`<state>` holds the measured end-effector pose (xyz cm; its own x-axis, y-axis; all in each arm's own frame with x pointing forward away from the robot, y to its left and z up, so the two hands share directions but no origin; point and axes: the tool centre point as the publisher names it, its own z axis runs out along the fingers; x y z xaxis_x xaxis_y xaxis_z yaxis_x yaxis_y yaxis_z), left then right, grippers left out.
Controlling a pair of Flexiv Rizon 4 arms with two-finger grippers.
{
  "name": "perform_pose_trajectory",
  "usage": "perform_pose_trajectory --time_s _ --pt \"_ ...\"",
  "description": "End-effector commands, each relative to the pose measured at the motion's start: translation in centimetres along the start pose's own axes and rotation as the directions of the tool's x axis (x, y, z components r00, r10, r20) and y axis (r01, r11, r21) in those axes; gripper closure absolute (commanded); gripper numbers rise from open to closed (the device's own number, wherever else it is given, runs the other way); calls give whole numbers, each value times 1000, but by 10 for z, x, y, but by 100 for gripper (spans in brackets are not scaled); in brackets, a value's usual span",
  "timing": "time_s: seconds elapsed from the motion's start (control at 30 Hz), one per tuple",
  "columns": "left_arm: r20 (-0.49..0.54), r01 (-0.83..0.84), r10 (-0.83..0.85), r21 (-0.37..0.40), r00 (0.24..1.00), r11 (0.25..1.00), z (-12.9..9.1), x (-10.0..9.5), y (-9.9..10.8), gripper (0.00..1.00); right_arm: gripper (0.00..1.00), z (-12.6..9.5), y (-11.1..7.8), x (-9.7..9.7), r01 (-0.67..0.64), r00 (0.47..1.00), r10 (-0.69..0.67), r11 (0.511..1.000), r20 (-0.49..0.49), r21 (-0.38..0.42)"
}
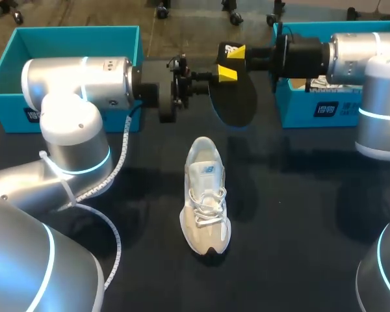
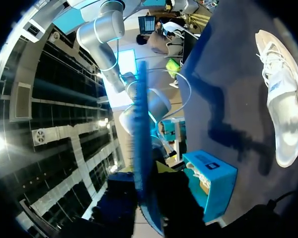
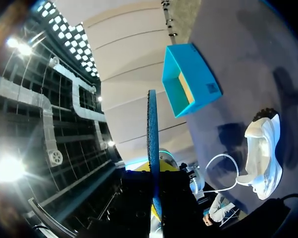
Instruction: Take the shoe out of the shoebox, open the shoe tongue, remove and reinsert the insole, then place the shoe into the shoebox
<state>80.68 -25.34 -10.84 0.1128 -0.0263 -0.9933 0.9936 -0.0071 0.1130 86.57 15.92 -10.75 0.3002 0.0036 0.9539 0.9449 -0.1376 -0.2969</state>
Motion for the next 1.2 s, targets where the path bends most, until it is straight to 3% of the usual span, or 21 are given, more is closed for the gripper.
perform_pose_trajectory --time_s 0.03,0.07,0.1,0.13,0.17,0.5,0.9,1.2 --pt "4 0 0 -3 1000 1000 0 1 -1 100 100 -1 -5 -2 14 1000 -14 1000 -6 -17" --pt "4 1 -1 -2 1000 1000 -2 0 -2 100 100 -2 -5 -2 18 1000 -18 1000 -9 -17" --pt "5 1 -1 -3 1000 1000 -3 0 -2 100 71 -2 -6 -2 23 1000 -23 1000 -12 -14" --pt "5 2 -2 -4 1000 1000 -4 0 -2 100 11 -3 -6 -3 27 1000 -27 999 -15 -18" --pt "4 4 -4 -7 1000 1000 -6 0 -3 100 0 -4 -6 -3 32 999 -33 999 -3 -23" --pt "-5 37 -36 13 999 999 -20 -2 -17 100 0 -26 -18 -9 112 994 -112 993 11 29" --pt "-2 73 -73 22 997 997 -42 -10 -27 100 0 -67 -52 -28 269 961 -271 963 49 30" --pt "0 91 -91 25 996 996 -50 -18 -32 100 0 -93 -57 -31 335 937 -341 938 71 85"
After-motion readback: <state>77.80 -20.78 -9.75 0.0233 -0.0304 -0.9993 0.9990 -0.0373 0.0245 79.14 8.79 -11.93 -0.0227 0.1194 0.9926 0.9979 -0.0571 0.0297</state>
